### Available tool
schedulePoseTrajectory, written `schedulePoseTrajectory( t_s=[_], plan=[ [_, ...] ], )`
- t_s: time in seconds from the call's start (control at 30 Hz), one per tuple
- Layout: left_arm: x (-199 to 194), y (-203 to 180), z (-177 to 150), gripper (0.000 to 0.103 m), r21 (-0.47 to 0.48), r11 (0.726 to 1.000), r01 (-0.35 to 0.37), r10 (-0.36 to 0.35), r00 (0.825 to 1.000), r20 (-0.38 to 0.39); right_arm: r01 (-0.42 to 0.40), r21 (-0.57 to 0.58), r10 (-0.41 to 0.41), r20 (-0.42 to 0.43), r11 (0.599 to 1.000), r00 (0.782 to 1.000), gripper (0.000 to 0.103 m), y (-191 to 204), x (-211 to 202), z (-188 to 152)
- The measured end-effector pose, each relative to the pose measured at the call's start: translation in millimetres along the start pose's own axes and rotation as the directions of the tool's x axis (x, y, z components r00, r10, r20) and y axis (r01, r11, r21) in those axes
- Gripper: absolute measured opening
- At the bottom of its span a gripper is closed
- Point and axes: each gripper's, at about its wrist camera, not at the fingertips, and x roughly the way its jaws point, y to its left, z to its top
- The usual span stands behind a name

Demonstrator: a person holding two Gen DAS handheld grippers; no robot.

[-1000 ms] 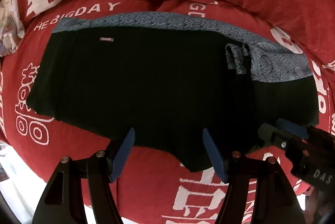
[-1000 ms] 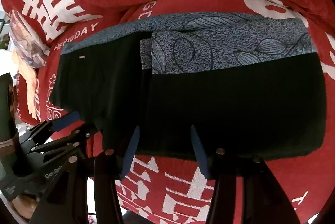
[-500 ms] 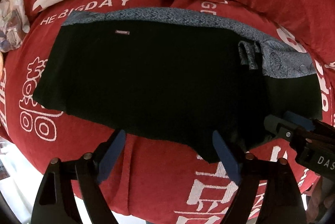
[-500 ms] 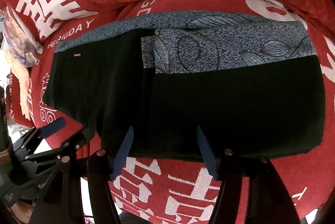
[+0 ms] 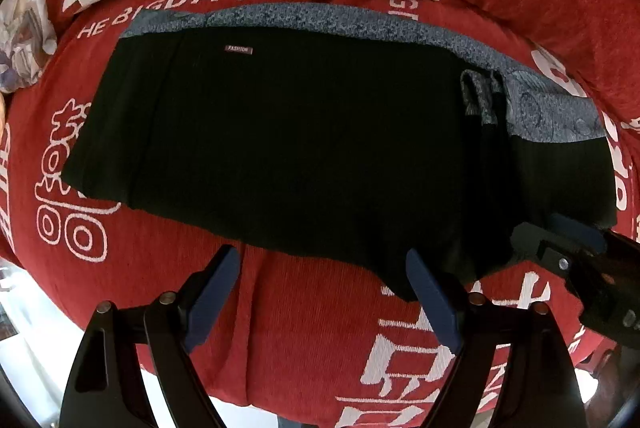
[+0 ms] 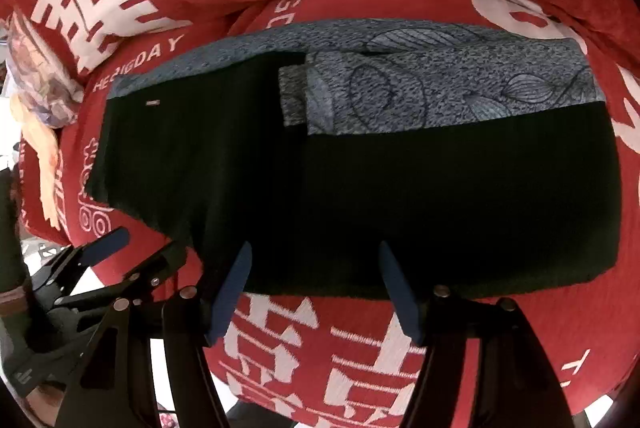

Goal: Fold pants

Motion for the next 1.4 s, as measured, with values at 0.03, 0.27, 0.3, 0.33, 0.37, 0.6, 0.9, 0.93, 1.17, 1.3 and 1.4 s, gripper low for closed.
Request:
schedulePoseTrajectory(
  t_s=[0.03, 0.27, 0.3, 0.33, 0.37, 0.6, 0.9, 0.93, 1.17, 1.3, 1.4],
  plan=[
    [0.1, 0.3, -0.2, 0.086, -0.002, 1.0, 0.004, -0.004, 1.0, -0.002, -0.005, -0.003, 0.005, -0.001, 1.0, 1.0, 0.069, 0.8, -1.9, -1.2],
    [2.1, -3.6, -6.7, 0.086, 0.0, 0.999, 0.04, -0.04, 0.999, -0.015, -0.018, 0.043, 0.019, -0.028, 0.999, 0.999, 0.07, -3.2, -15.0, -17.5],
    [1.3, -4.6, -7.6, 0.086, 0.002, 0.999, 0.046, -0.046, 0.999, -0.013, -0.015, 0.05, 0.017, -0.032, 0.999, 0.999, 0.07, -4.3, -16.0, -19.7],
    [0.6, -5.1, -8.1, 0.086, 0.005, 0.999, 0.05, -0.05, 0.999, -0.011, -0.013, 0.057, 0.015, -0.035, 0.998, 0.999, 0.07, -5.9, -16.9, -22.4],
    [-0.2, -5.4, -8.1, 0.086, 0.008, 0.999, 0.054, -0.054, 0.999, -0.008, -0.012, 0.064, 0.014, -0.037, 0.998, 0.999, 0.072, -7.5, -17.6, -24.8],
    [1.1, 2.8, -4.7, 0.086, -0.002, 0.998, 0.063, -0.063, 0.998, -0.009, 0.018, 0.078, -0.017, -0.015, 0.997, 1.0, 0.085, -7.7, -23.3, -31.0],
    [0.5, 30.2, -3.2, 0.086, -0.045, 0.997, 0.063, -0.064, 0.998, -0.01, 0.01, 0.06, -0.011, 0.007, 0.998, 1.0, 0.094, 8.0, -24.7, -23.4],
    [0.6, 33.4, -3.0, 0.086, -0.051, 0.997, 0.063, -0.063, 0.998, -0.008, 0.001, 0.059, -0.001, -0.002, 0.998, 1.0, 0.094, 10.1, -23.4, -23.1],
    [6.2, 62.3, -7.7, 0.086, -0.123, 0.988, 0.095, -0.098, 0.995, -0.016, 0.034, 0.056, -0.03, -0.058, 0.998, 0.998, 0.094, 24.3, -7.8, -29.3],
    [4.1, 95.6, -9.8, 0.086, -0.206, 0.963, 0.176, -0.174, 0.984, 0.026, 0.045, 0.052, -0.04, -0.085, 0.998, 0.996, 0.094, 32.8, 3.3, -31.3],
    [2.7, 123.6, -9.9, 0.086, -0.28, 0.936, 0.214, -0.206, 0.977, 0.06, 0.048, 0.023, -0.046, -0.094, 0.999, 0.995, 0.094, 42.7, 9.4, -29.6]
  ],
)
